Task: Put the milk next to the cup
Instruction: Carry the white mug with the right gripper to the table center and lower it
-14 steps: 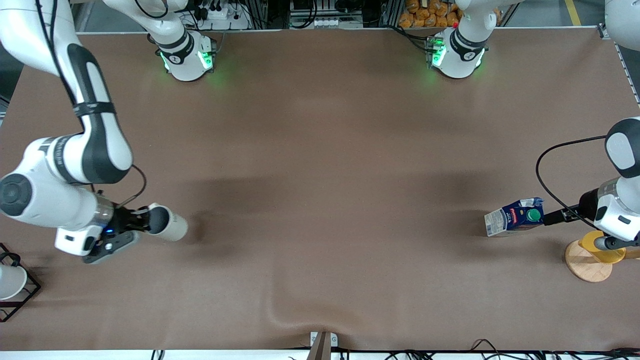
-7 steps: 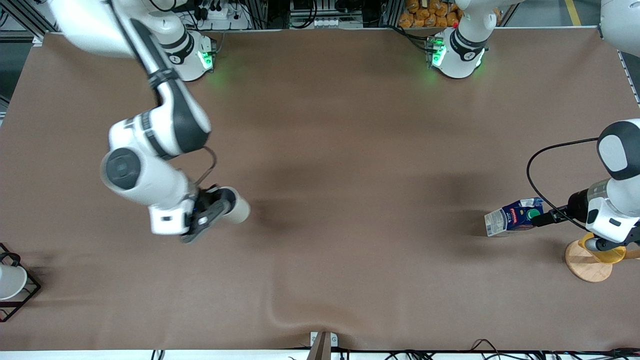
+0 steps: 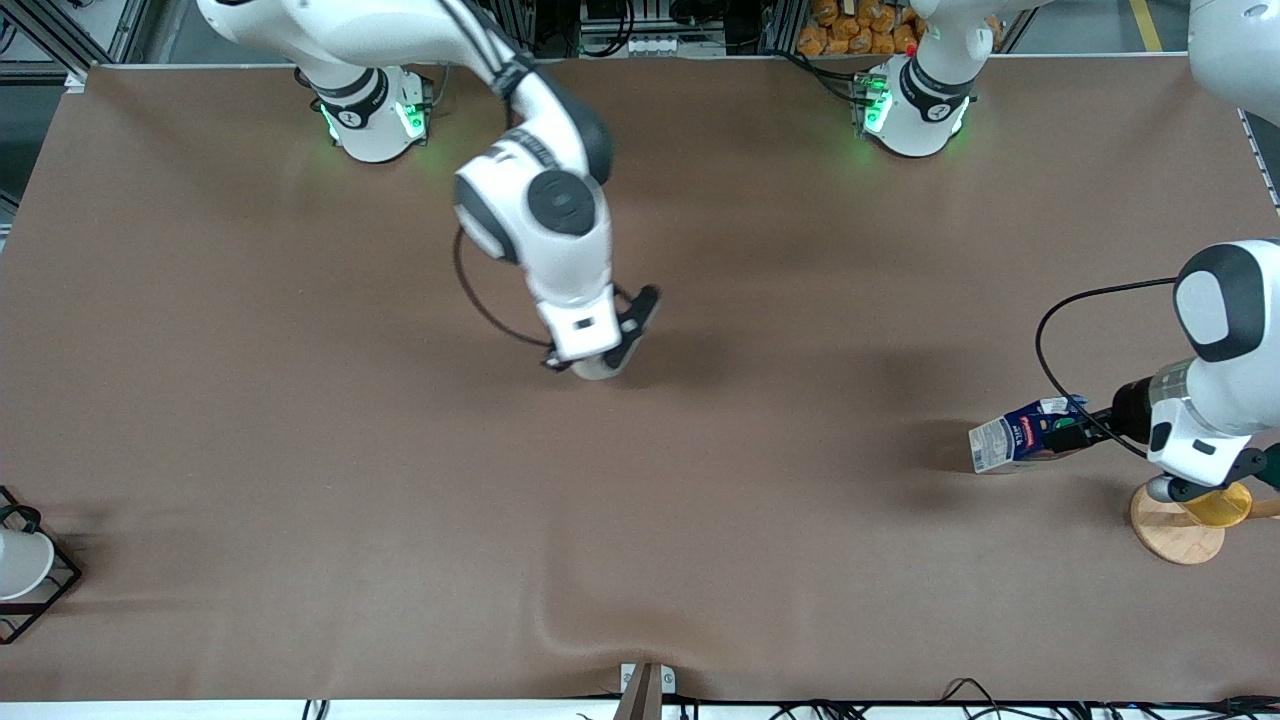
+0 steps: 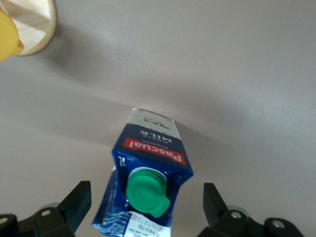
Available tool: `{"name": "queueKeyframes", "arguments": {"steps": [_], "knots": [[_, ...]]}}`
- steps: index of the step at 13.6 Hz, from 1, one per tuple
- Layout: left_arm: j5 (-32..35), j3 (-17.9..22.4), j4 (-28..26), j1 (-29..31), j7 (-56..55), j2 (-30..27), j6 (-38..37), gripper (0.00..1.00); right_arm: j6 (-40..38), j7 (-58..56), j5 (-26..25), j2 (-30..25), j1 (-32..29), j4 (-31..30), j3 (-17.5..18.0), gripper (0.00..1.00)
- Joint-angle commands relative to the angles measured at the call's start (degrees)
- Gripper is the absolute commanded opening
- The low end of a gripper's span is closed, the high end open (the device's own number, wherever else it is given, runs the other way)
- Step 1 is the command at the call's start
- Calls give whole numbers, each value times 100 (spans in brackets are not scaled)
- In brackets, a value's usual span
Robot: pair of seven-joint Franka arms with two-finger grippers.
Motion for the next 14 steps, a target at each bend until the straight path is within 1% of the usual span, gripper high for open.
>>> {"name": "queueKeyframes", "arguments": {"steps": [1,2,4,5,6,8,10,12,13,14], "knots": [[-24,13,-21,-30,-6,40,-73,100,766,-256,-57,436,-13,271,-31,0],[-7,13,-21,-39,20,67,-73,100,776,-283,-39,524,31,394,-30,0],[360,4,-30,-74,274,181,-73,100,820,-405,-48,682,163,570,-30,0],[415,4,-21,-83,310,207,-73,100,768,-484,-39,866,224,884,4,0],[415,4,-21,-91,328,242,-73,100,750,-476,-39,998,364,1062,13,0],[467,13,-30,-179,328,330,-73,100,776,-450,-47,1113,426,1160,5,0],[835,13,-21,-336,328,383,-73,100,803,-214,-65,1175,532,1178,-4,0],[1091,4,-4,-346,354,427,-73,100,820,15,-65,1228,637,1178,-13,0],[1118,13,5,-338,363,445,-73,100,872,173,-82,1289,681,1195,-13,0],[1118,4,5,-338,415,454,-73,97,960,270,-100,1359,742,1256,-30,0]]}}
